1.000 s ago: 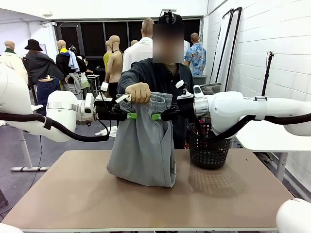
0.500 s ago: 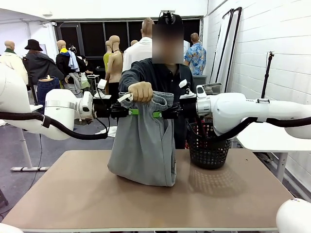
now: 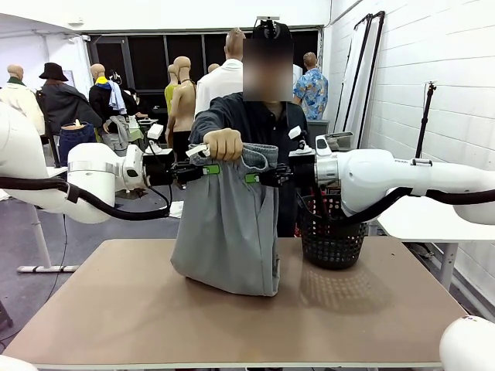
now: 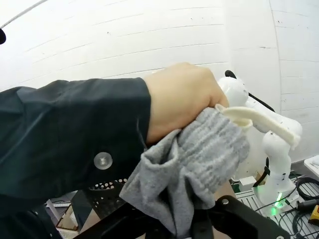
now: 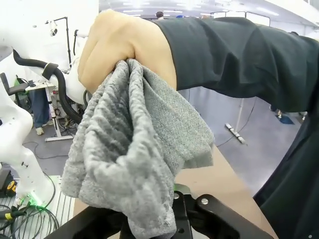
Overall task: Fold the training pants.
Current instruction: Release the ends of the Training pants and then grab the overlapped ends, then fold the Training pants in half.
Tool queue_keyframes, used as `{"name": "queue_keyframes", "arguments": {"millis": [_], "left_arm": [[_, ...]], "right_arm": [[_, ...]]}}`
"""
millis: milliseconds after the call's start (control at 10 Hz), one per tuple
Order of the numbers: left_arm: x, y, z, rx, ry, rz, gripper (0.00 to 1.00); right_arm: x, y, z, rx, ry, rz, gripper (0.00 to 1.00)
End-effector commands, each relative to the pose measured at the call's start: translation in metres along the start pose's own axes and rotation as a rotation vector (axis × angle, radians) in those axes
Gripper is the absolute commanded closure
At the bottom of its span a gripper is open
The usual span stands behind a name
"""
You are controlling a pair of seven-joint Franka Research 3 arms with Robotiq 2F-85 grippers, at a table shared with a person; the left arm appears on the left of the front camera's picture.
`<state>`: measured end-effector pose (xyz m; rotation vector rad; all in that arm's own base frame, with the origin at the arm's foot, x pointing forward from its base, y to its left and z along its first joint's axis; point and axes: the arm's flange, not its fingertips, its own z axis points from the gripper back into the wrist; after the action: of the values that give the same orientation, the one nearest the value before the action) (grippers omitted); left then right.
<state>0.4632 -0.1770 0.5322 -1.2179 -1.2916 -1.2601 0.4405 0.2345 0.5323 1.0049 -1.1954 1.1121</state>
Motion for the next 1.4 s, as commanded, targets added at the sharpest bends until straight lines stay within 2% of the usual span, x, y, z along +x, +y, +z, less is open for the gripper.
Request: {"name": "queue_keyframes", "arguments": {"millis": [0, 400, 800, 900, 1000, 1100, 1300], "left_arm": [[-0.005, 0.000, -0.001, -0.045, 0.069, 0.006, 1.00], [-0.007, 0.001, -0.001, -0.032, 0.152, 0.002, 1.00], [-0.008, 0.014, 0.001, 0.093, 0.222, -0.034, 1.00], [-0.005, 0.020, 0.003, 0.137, 0.223, -0.042, 1.00], [-0.007, 0.008, 0.003, 0.042, 0.163, -0.027, 1.00], [-0.007, 0.008, 0.003, 0.042, 0.163, -0.027, 1.00], [-0.007, 0.008, 0.003, 0.042, 0.163, -0.027, 1.00]], "right_arm": [[0.009, -0.005, -0.004, 0.018, -0.017, 0.005, 1.00], [0.013, -0.007, -0.001, 0.070, 0.039, -0.016, 1.00], [0.015, -0.008, 0.001, 0.096, 0.129, 0.003, 1.00], [0.016, -0.008, 0.001, 0.062, 0.159, 0.014, 1.00], [0.017, -0.007, 0.000, 0.056, 0.168, -0.001, 1.00], [0.002, -0.009, -0.001, 0.099, 0.120, 0.014, 1.00], [0.002, -0.009, -0.001, 0.099, 0.120, 0.014, 1.00]]}}
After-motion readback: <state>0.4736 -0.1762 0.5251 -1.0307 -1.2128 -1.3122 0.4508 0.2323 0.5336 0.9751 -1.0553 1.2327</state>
